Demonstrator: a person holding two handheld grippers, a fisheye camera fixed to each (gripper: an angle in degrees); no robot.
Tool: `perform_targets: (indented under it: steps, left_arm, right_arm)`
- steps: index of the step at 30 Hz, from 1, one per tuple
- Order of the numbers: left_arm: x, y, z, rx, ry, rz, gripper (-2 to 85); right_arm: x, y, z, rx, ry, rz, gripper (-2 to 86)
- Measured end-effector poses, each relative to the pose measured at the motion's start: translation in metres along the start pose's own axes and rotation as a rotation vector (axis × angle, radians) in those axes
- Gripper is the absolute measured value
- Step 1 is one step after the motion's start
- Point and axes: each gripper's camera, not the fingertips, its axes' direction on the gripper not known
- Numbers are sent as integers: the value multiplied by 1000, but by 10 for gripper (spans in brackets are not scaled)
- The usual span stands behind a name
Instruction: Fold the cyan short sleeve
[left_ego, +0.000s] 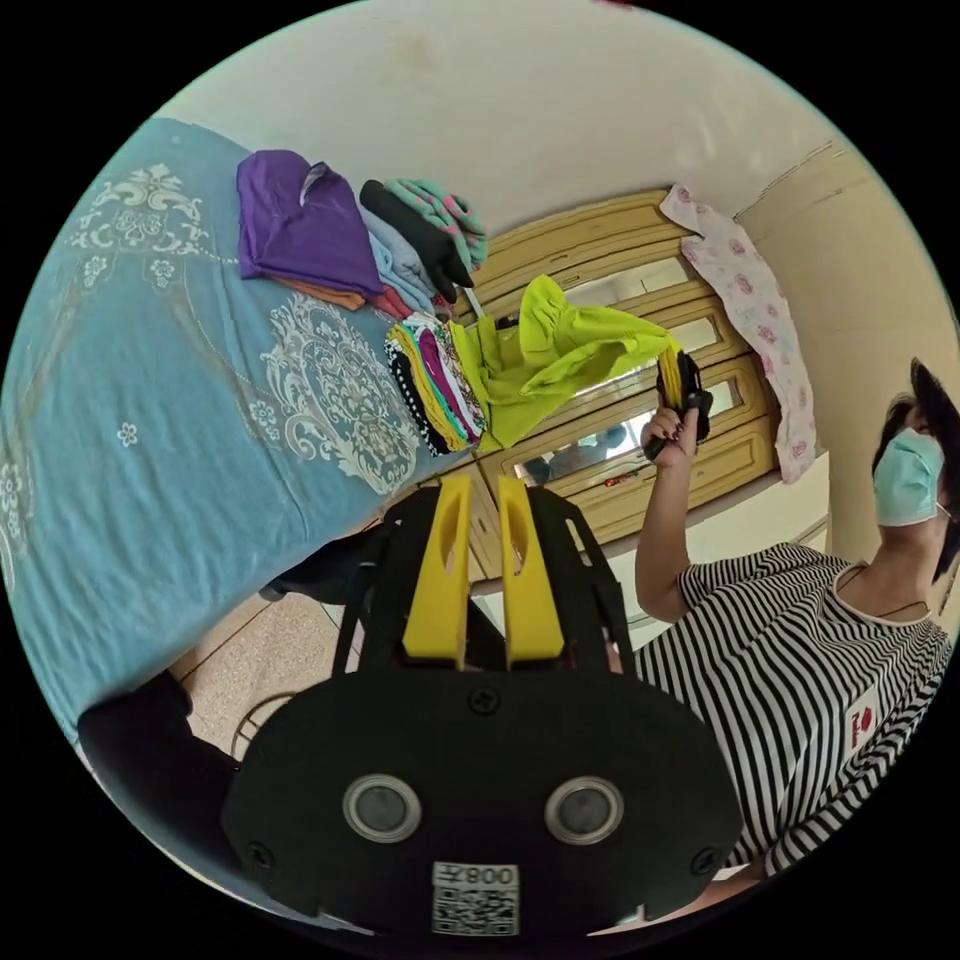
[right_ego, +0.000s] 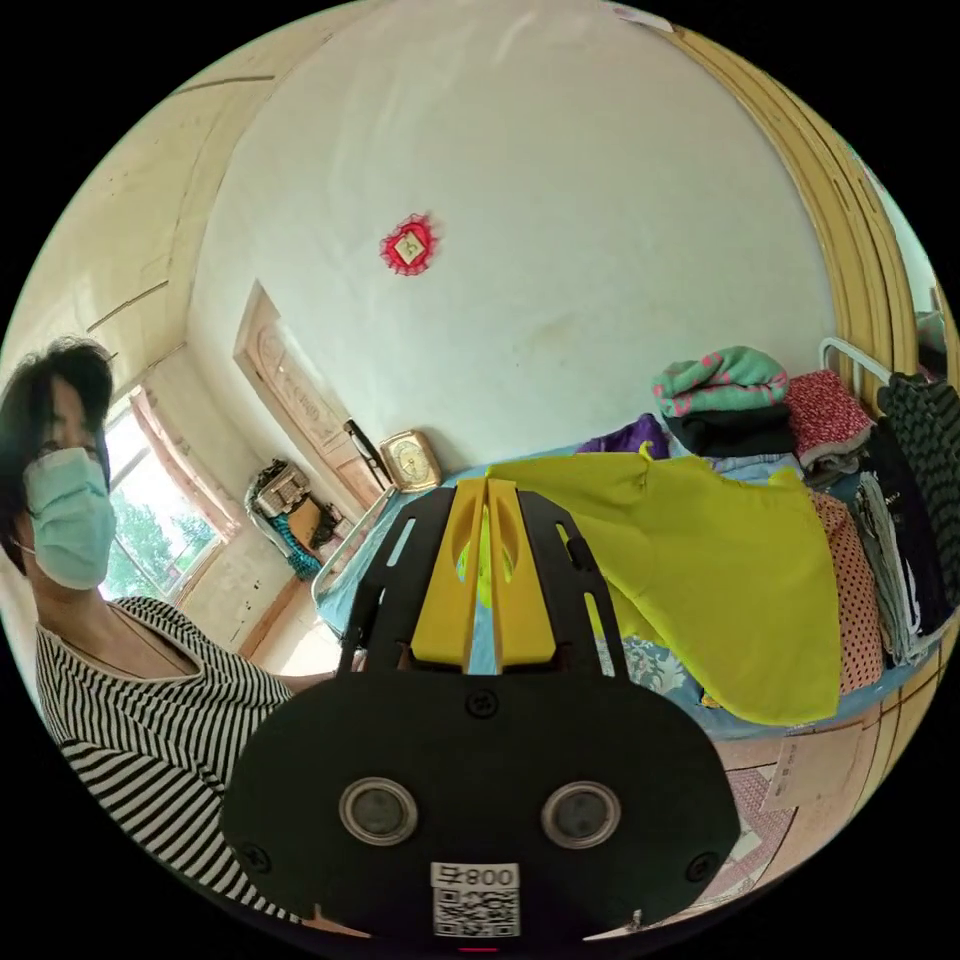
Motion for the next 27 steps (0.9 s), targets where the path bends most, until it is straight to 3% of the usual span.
perform_targets:
  steps: [8, 13, 27]
  left_arm:
    - [47, 32, -44, 38, -67, 117, 76]
    - [63, 57, -48, -4, -128, 135, 100]
    - [109, 81, -68, -23, -284, 224, 136]
  right_arm:
    - [-80, 11, -42, -73, -245, -141, 1]
    - [-97, 34, -45, -157, -384, -118, 1]
    - [-129, -4, -131, -50, -559, -252, 0]
